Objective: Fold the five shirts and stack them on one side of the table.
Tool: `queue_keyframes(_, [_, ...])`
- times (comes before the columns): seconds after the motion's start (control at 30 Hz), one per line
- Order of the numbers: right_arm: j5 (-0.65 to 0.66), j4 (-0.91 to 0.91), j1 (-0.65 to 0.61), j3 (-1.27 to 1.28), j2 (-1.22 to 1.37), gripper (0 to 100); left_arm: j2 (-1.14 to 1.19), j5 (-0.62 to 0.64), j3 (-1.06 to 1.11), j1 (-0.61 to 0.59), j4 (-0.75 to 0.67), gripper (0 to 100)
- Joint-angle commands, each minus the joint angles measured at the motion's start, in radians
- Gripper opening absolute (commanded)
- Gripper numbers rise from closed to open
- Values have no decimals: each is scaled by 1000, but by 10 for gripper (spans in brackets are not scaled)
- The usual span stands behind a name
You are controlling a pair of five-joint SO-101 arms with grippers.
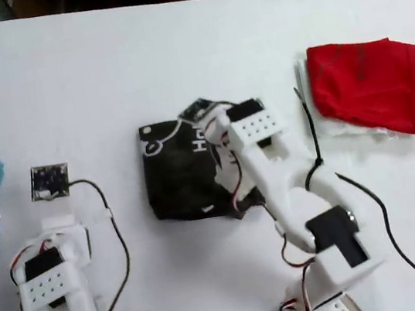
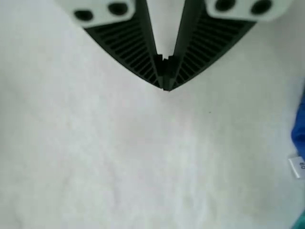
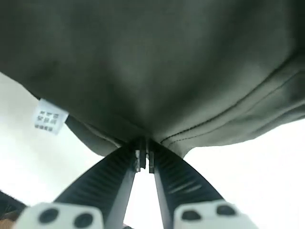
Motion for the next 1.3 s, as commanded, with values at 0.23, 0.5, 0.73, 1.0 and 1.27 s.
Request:
queue_keyframes(0.23, [34, -113, 19, 123, -317, 20, -15, 8, -2, -2, -15, 27])
queue_keyframes(0.5, [-97, -452, 162, 75, -351, 155, -15, 8, -2, -2, -15, 27])
queue_keyframes(0.73, [-98, -404, 176, -161, -45, 184, -15, 8, -2, -2, -15, 27])
queue_keyframes(1.0, [-100, -209, 176, -459, 202, 183, -15, 8, -2, -2, -15, 27])
queue_keyframes(1.27, [-98, -125, 177, -551, 321, 177, -15, 8, -2, -2, -15, 27])
